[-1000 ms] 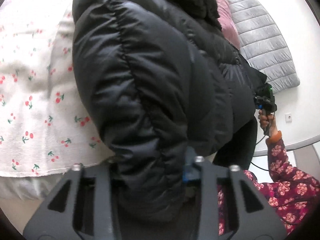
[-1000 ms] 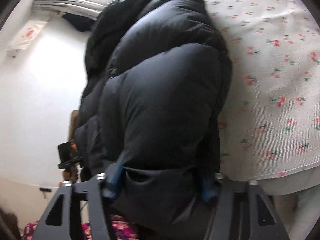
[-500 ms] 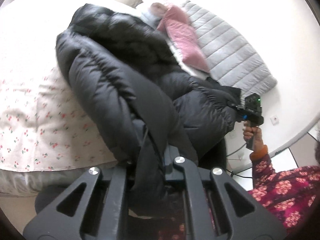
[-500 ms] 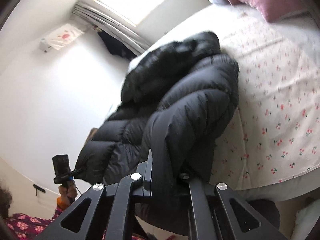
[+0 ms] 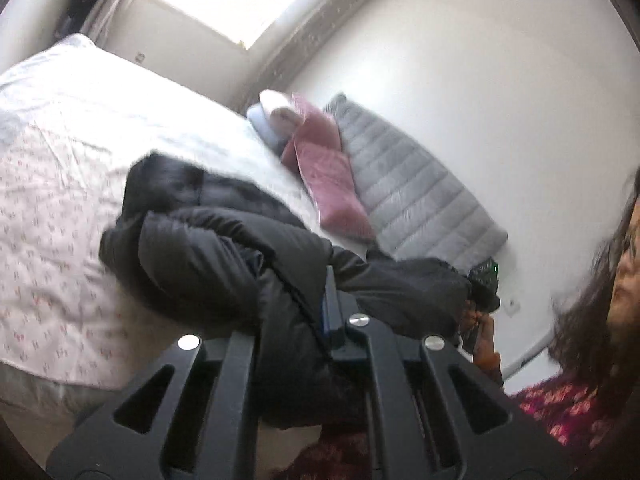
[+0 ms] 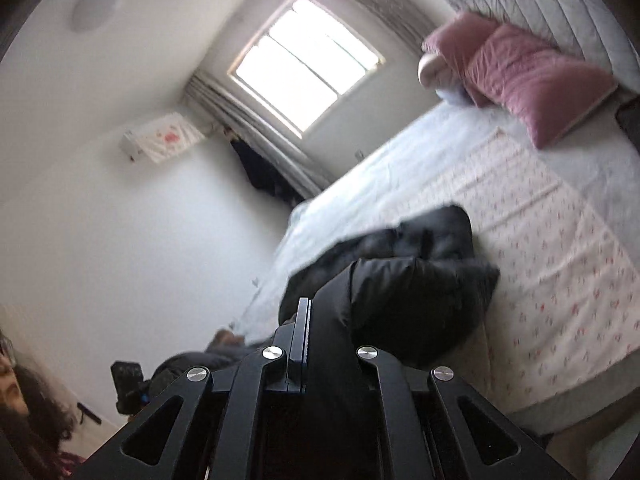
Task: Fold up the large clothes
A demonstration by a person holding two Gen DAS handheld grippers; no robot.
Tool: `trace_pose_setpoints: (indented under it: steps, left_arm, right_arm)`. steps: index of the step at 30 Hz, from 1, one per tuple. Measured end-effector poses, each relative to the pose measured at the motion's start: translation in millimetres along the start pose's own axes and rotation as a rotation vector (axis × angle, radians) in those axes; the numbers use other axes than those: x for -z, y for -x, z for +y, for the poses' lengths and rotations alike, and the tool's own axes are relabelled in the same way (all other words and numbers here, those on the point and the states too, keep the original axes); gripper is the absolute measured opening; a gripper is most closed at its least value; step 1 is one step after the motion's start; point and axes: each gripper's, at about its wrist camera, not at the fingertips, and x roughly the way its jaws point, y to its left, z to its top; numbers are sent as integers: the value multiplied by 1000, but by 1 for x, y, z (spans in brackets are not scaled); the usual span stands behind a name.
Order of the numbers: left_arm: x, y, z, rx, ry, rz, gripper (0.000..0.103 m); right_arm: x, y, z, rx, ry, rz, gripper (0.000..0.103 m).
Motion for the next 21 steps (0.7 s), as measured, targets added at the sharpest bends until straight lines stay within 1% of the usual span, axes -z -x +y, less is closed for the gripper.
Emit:
trace_pose_setpoints:
  steps: [2,5,7,9,10,12,14,15,17,18,21]
  left_arm:
    - [-17,-4,5,-7,-2,-23,8]
    - [-58,-21,18,-26,10,-59,8]
    - [-81,-34,24,-45,12,-68,8]
    - [-112,-54,41,-87,15,-75,8]
    - [-124,-64,48,-106,21,-80,8]
    - [-149,-87,66,-144,47,-75,8]
    - [-168,-108,84,-171,80,-65,8]
    - [-181,-127,100,-199,100,-56,8]
    - [-197,-158,125,-233,138,-28,9]
    - [-204,-175,140,-256,155,-11,9]
    - [-215,-222,175,-313,192,46,9]
  right_arm:
    - [-20,-10,3,-15,-8,-14,7]
    - [-53,-32,2,-20,-44,-29,7]
    - [-74,-48,-3,-11,-70,-43,7]
    - [-97,-70,-14,-2,-106,-50,7]
    - [-110,-85,-19,18,-115,-50,7]
    - [-130,-113,-30,42,-146,-43,7]
    - [-146,-139,-40,63,-163,-27,7]
    - [-155,-156,-49,82,-185,-25,7]
    - [-168,-187,-65,102,-210,-4,7]
    - [-174,-206,-76,125,-227,6,7]
    - [-181,-252,-108,180,-263,52,7]
